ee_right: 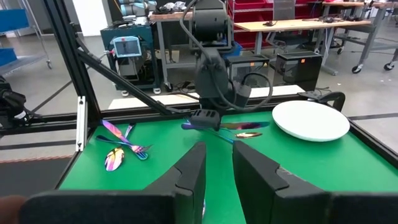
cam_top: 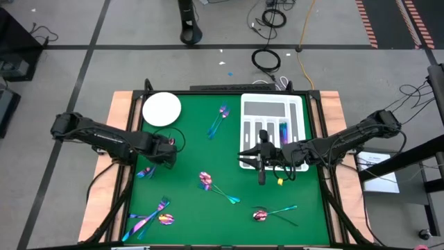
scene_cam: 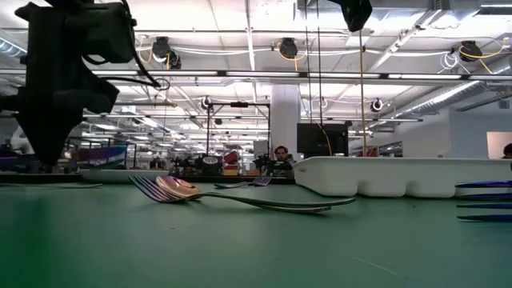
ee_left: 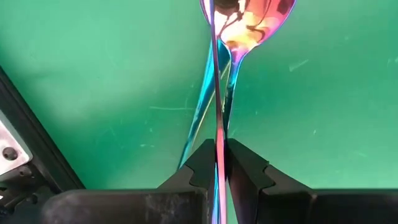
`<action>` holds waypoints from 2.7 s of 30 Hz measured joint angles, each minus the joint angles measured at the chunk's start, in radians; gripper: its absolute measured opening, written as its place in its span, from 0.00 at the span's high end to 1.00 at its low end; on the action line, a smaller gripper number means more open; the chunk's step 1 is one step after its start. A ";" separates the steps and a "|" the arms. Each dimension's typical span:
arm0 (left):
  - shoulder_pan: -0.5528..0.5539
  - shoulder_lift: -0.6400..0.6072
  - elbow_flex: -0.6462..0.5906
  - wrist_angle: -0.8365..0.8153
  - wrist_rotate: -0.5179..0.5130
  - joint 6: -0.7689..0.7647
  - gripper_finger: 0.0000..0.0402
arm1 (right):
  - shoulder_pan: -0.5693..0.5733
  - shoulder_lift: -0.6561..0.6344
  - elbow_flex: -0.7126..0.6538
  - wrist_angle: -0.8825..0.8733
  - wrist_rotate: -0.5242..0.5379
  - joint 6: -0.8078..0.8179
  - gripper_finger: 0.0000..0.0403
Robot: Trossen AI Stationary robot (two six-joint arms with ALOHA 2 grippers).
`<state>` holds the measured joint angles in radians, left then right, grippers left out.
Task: Sort silverware
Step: Put the blue knife into the white cutlery tray
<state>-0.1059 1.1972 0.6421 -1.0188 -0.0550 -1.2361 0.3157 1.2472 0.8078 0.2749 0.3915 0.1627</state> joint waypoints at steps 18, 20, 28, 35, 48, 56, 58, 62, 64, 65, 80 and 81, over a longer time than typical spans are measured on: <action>-0.001 0.122 0.000 0.000 0.052 0.020 0.91 | 0.000 0.000 0.000 -0.002 -0.001 0.005 0.83; -0.001 0.134 0.000 0.000 0.054 0.020 0.91 | 0.000 0.000 0.000 -0.003 -0.001 0.005 0.83; -0.001 0.150 0.000 0.002 0.054 0.042 0.91 | 0.000 0.000 0.000 -0.005 -0.001 0.005 0.83; -0.001 0.150 0.000 0.009 0.054 0.041 0.91 | 0.000 0.000 0.000 -0.005 -0.001 0.005 0.83; -0.001 0.150 0.000 0.007 0.045 0.067 0.91 | 0.000 0.000 0.000 -0.005 -0.001 0.005 0.83; -0.001 0.149 0.000 -0.025 0.044 0.091 0.91 | 0.000 0.000 0.000 -0.012 -0.001 0.005 0.83; -0.001 0.149 0.000 -0.033 0.044 0.091 0.91 | 0.000 0.000 0.000 -0.012 -0.001 0.005 0.83; -0.001 0.149 0.000 -0.037 0.044 0.090 0.91 | 0.000 0.000 0.000 -0.013 -0.001 0.005 0.83; -0.001 0.149 0.000 -0.035 0.045 0.091 0.91 | -0.001 0.000 0.000 -0.014 -0.001 0.005 0.83; -0.001 0.149 0.000 -0.037 0.046 0.091 0.91 | -0.001 0.000 0.000 -0.015 -0.001 0.005 0.83; -0.001 0.149 0.000 -0.034 0.035 0.091 0.91 | -0.002 0.000 0.000 -0.018 -0.001 0.005 0.83; -0.001 0.149 0.000 -0.033 0.035 0.091 0.91 | -0.002 0.000 0.000 -0.018 -0.001 0.005 0.83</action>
<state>-0.1070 1.3460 0.6422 -1.0516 -0.0200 -1.1454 0.3141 1.2476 0.8078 0.2565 0.3904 0.1677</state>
